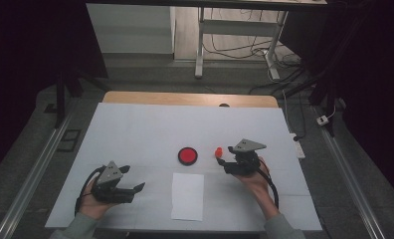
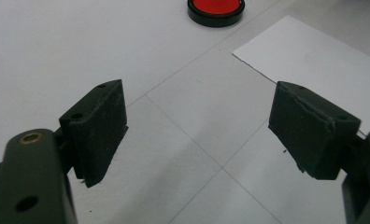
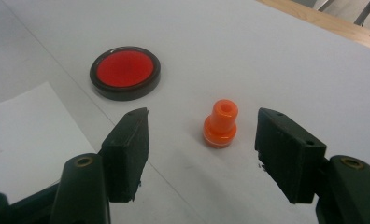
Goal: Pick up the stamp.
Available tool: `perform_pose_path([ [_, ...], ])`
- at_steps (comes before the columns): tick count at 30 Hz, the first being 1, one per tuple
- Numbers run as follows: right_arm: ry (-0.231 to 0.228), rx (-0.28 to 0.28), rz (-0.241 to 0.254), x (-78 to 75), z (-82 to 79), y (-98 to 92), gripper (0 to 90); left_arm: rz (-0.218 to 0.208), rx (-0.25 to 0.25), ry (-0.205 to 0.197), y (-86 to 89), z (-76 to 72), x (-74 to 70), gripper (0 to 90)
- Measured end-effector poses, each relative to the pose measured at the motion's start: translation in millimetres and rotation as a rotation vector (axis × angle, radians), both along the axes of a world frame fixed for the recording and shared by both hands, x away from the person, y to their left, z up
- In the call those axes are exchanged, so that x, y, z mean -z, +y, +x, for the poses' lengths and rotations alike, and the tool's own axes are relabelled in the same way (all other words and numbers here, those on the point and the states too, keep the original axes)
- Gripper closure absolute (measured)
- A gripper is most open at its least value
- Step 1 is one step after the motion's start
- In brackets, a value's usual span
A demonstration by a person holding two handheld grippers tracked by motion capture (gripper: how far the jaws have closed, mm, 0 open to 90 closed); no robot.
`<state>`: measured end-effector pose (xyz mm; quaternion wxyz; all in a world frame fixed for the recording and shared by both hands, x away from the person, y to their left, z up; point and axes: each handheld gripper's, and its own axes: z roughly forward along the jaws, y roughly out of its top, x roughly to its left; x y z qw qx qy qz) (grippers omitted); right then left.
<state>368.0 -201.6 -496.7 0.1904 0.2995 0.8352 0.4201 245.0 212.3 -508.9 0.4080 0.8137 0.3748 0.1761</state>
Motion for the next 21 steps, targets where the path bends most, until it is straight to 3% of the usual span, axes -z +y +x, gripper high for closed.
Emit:
perform_pose_path([
  [21, -0.006, 0.038, -0.047, 13.6, 22.4, 15.2, 42.6, -0.001, 0.004, 0.009, 0.5, 1.1, 0.9, 19.1],
])
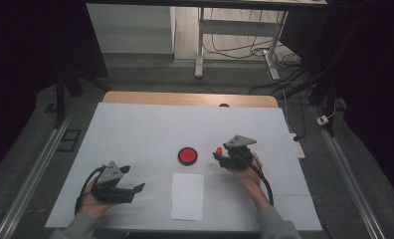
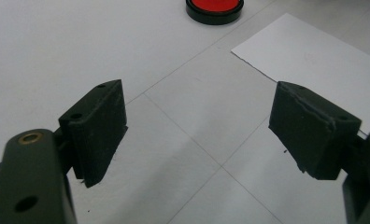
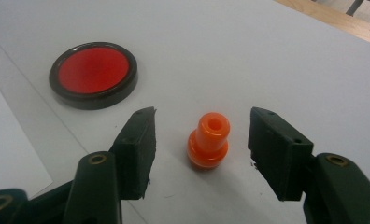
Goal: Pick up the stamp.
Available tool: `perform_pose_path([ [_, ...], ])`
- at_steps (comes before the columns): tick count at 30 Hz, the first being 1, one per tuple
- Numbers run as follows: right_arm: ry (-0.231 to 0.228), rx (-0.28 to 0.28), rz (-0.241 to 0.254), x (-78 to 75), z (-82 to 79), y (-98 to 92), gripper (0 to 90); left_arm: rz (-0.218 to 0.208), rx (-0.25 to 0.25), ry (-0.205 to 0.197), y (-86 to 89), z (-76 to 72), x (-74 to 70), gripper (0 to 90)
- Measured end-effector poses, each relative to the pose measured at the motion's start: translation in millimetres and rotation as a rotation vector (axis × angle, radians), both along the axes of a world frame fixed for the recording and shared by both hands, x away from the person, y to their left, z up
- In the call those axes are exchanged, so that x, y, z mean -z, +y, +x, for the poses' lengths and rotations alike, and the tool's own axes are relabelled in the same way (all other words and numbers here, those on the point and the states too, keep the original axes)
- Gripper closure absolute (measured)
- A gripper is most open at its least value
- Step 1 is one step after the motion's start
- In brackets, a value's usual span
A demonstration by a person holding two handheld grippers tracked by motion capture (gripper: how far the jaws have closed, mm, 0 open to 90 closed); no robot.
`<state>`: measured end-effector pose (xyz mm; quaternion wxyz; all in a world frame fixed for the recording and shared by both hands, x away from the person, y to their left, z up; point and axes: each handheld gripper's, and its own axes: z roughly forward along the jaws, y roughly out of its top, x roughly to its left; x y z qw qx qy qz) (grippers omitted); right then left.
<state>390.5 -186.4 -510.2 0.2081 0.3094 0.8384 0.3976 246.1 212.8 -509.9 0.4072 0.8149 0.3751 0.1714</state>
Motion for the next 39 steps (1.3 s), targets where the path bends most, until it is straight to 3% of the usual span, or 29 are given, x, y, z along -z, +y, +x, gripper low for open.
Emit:
perform_pose_path([
  [6, -0.009, 0.019, 0.001, 3.6, 5.5, 0.6, 46.7, -0.001, -0.002, 0.0, 0.4, 0.5, 0.1, 19.1],
  [16, -0.01, 0.018, -0.042, 10.1, 10.6, 7.3, 54.9, 0.005, -0.001, 0.002, -0.1, 1.1, 0.6, 19.1],
  [30, -0.004, 0.015, -0.042, 10.8, 11.2, 7.7, 70.0, 0.009, -0.003, 0.005, 0.0, 1.7, 0.9, 19.1],
  [39, 0.004, 0.012, -0.028, 10.5, 11.5, 6.3, 71.9, 0.012, -0.005, 0.003, 0.0, 1.6, 0.7, 19.1],
])
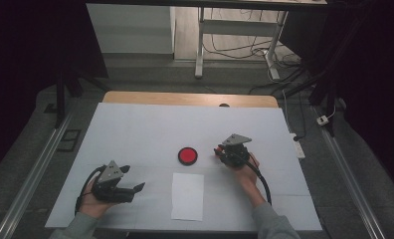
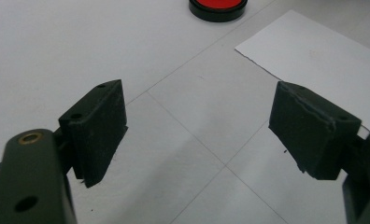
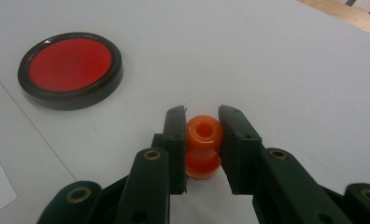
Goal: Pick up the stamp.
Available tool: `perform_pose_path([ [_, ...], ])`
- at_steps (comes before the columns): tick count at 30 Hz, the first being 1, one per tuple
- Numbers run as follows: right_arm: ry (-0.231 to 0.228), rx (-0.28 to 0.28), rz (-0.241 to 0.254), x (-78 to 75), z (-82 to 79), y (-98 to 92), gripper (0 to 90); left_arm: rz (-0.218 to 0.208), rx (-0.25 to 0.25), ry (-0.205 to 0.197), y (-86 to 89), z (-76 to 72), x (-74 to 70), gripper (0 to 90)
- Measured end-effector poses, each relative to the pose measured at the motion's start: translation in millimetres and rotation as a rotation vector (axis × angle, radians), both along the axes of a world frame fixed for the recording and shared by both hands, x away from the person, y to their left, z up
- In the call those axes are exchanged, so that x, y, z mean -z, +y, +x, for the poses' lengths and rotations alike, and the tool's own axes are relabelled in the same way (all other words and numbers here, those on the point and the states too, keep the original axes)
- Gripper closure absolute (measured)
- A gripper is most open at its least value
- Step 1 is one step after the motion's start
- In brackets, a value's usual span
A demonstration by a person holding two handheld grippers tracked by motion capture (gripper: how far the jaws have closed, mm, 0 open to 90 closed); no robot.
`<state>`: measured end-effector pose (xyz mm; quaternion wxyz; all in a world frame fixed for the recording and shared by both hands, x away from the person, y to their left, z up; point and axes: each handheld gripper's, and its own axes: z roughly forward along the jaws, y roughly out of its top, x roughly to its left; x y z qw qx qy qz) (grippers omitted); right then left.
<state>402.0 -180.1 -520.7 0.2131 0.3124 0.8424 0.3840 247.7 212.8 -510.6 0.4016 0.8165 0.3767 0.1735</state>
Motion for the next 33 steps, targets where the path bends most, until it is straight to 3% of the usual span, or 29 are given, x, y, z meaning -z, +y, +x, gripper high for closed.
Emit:
perform_pose_path([
  [21, -0.034, -0.018, 0.082, -14.4, -9.2, -4.5, 72.1, 0.003, -0.005, -0.004, 0.6, 0.1, -0.5, 19.2],
  [33, -0.043, -0.022, 0.101, -21.9, -13.8, -7.9, 72.1, 0.002, -0.007, -0.005, 0.6, 0.1, -0.6, 19.2],
])
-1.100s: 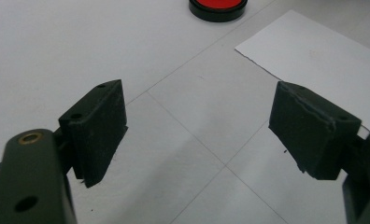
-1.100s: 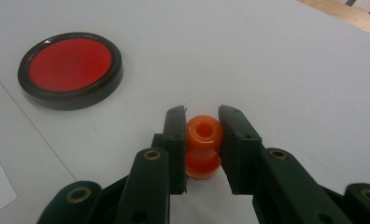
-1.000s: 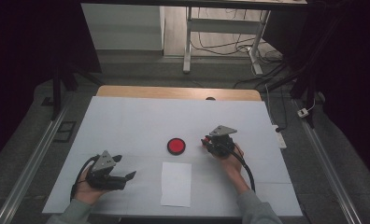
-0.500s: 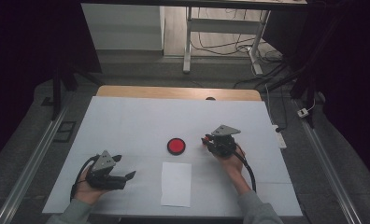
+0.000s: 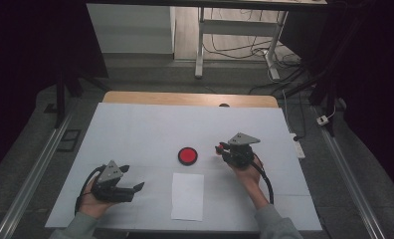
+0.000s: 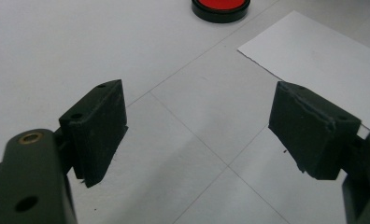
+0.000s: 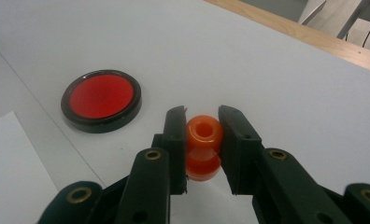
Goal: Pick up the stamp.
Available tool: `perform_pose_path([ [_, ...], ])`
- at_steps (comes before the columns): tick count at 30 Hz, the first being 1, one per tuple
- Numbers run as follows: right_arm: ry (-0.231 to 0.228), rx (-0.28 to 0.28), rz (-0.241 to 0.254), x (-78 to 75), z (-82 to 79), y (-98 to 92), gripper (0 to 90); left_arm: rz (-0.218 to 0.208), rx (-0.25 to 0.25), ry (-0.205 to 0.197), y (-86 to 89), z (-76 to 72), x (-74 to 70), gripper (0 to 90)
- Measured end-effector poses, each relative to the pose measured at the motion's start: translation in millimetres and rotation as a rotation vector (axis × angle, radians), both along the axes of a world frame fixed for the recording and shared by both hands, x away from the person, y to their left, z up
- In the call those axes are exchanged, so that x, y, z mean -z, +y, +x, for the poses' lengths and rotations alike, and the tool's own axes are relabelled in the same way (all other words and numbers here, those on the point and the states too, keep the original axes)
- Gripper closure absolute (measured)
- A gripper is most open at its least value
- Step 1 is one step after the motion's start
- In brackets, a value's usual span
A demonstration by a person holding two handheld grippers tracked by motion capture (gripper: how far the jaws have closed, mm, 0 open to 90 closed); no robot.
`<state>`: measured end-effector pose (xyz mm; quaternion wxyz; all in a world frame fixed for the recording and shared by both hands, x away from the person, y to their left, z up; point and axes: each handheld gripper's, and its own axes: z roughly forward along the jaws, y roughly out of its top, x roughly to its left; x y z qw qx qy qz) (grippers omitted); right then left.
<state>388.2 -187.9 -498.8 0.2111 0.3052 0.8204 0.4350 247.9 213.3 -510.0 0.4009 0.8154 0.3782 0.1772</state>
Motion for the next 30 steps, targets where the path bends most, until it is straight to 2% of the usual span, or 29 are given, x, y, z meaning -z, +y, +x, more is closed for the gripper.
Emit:
perform_pose_path([
  [13, -0.016, -0.013, 0.007, -6.0, -4.8, -1.3, 72.1, 0.004, 0.0, 0.001, -0.7, 0.5, 0.5, 19.3],
  [30, -0.024, -0.039, 0.044, -14.9, -13.9, -3.1, 72.1, 0.006, -0.001, 0.0, -0.6, 0.7, 0.7, 19.3],
])
